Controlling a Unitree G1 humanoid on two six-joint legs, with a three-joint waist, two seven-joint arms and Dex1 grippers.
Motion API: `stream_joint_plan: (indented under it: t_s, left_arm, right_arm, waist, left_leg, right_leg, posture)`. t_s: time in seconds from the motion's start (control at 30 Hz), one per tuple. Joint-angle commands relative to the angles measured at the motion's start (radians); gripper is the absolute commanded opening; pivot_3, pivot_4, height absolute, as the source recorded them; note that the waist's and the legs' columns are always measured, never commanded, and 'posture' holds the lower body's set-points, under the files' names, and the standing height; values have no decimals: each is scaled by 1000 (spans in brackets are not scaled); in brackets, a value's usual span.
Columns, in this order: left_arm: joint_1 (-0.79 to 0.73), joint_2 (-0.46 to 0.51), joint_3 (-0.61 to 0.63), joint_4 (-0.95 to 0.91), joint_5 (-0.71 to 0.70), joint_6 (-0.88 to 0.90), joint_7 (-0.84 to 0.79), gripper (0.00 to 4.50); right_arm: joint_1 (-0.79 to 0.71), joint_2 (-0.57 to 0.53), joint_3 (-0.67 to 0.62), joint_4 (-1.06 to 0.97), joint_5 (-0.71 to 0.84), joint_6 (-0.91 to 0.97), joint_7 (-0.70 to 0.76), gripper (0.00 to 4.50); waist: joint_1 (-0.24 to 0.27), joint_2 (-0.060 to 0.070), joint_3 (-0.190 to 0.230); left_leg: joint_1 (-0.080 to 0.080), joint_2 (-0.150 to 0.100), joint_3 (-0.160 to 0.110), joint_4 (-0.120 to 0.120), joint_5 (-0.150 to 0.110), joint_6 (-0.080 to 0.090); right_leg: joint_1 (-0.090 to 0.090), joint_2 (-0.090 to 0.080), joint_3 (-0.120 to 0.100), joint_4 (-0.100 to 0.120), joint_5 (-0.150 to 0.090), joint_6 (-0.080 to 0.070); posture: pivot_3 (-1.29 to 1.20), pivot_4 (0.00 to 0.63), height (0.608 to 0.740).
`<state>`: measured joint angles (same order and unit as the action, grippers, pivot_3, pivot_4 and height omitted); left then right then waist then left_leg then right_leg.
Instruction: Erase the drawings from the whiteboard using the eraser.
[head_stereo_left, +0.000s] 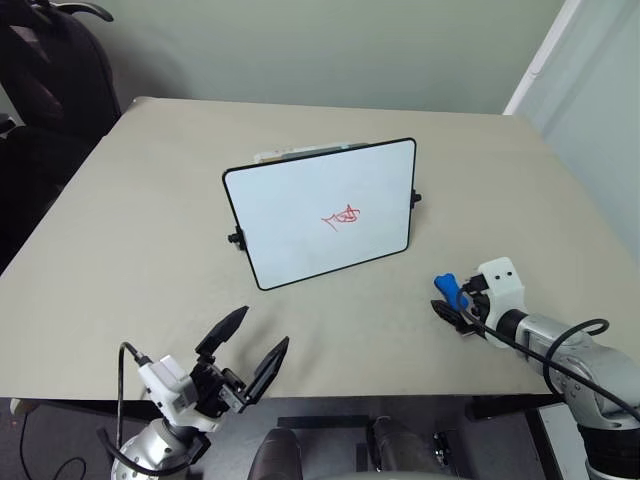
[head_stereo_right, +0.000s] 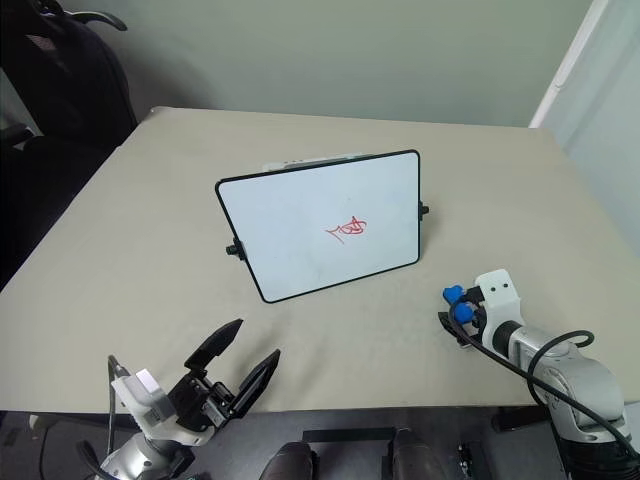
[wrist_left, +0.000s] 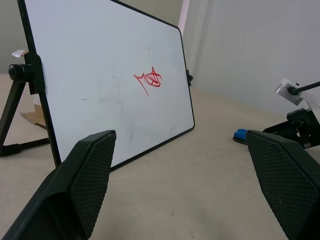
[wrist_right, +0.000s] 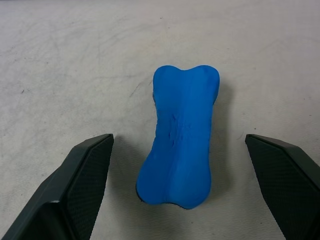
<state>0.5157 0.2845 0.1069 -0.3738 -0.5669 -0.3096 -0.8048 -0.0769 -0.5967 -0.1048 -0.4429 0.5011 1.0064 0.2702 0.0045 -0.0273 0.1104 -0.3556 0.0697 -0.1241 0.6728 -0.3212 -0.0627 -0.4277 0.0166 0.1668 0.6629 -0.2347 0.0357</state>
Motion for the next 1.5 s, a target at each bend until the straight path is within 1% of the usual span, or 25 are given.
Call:
stream_joint_plan:
  t_s: [0.03,0.13,0.23,0.37,0.5,0.57,0.67,0.7,0.8,0.93,1.07,1.23,1.4,1.5]
  left_arm:
    - [6,-5,4,-29,-8,-16,0,4500]
    - [9,-7,0,-37,-8,-16,3,4500]
    - [11,-8,-3,-44,-8,-14,4,4500]
    - [15,-11,-10,-54,-7,-13,6,4500]
    - [17,-13,-15,-63,-7,-8,8,4500]
    - [17,-13,-19,-67,-6,-6,9,4500]
    - [17,-15,-26,-69,-3,-4,9,4500]
    - [17,-15,-27,-69,-3,-4,8,4500]
    - [19,-15,-31,-71,-2,-4,7,4500]
    - [22,-14,-37,-76,-1,-6,7,4500]
    - [20,-12,-36,-76,0,-6,9,4500]
    - [7,-8,-26,-66,-2,-3,12,4500]
    - [1,-7,-22,-61,-2,-1,14,4500]
    - [-2,-7,-19,-59,-5,0,16,4500]
  right_arm:
    - [-6,-8,-17,-7,-12,-7,20,3536]
    - [-8,-3,-39,-17,-7,-5,26,2472]
    - [1,-20,-41,-31,-21,-16,37,1427]
    - [4,-35,-61,-89,-19,-21,47,1427]
    - [-57,-13,-84,-156,25,-1,46,1427]
    - [-114,-3,-66,-182,42,11,47,1114]
    - [-218,27,-20,-177,43,41,26,548]
    - [-276,50,19,-169,41,41,27,548]
    - [-380,93,114,-145,7,16,36,548]
    - [-459,149,225,-56,-95,-95,21,548]
    - [-470,183,268,6,-158,-174,24,548]
    - [-471,215,298,83,-222,-214,22,548]
    - [-443,235,341,189,-306,-249,11,548]
    - [-410,226,371,199,-346,-271,26,548]
  waist:
    - [0,0,0]
    - [0,0,0]
    - [0,0,0]
    - [0,0,0]
    - [-1,1,1]
    - [-6,1,1]
    - [-9,1,1]
    - [-9,1,1]
    - [-11,1,1]
    - [-5,1,0]
    - [1,1,0]
    - [1,1,0]
    - [-1,1,0]
    - [-2,1,0]
  left_leg:
    - [0,0,0,0,0,0]
    - [0,0,0,0,-1,2]
    - [0,0,0,0,-2,3]
    - [-1,0,0,0,-2,3]
    - [-1,0,0,0,-2,4]
    - [-1,0,1,0,-2,4]
    - [0,0,0,0,-2,4]
    - [0,0,0,0,-2,4]
    - [1,0,0,-1,-2,4]
    - [1,0,-2,-3,-3,5]
    - [-1,0,-4,-3,-3,4]
    - [-1,0,-5,-3,-3,4]
    - [1,0,-6,-2,-1,2]
    - [3,0,-6,-2,-1,1]
  right_leg:
    - [0,0,0,0,0,0]
    - [0,0,0,0,0,0]
    - [-1,0,0,0,0,1]
    - [-1,0,0,0,-1,2]
    - [-2,0,0,0,-1,2]
    - [-2,0,0,0,-1,2]
    - [-1,1,0,1,-1,1]
    - [-1,1,0,1,-1,1]
    - [-3,1,0,1,-1,2]
    - [-4,1,0,1,-1,3]
    - [-5,0,0,1,1,5]
    - [-5,-1,0,0,5,17]
    - [-4,-1,0,0,5,17]
    - [-2,-1,0,0,6,15]
  posture:
    - [0,150,740]
    - [0,150,740]
    - [0,150,740]
    - [0,150,740]
    - [0,150,740]
    - [0,150,740]
    - [0,150,740]
    - [0,150,740]
    - [0,150,740]
    - [0,150,740]
    - [0,150,740]
    - [0,150,740]
    - [0,150,740]
    - [0,150,740]
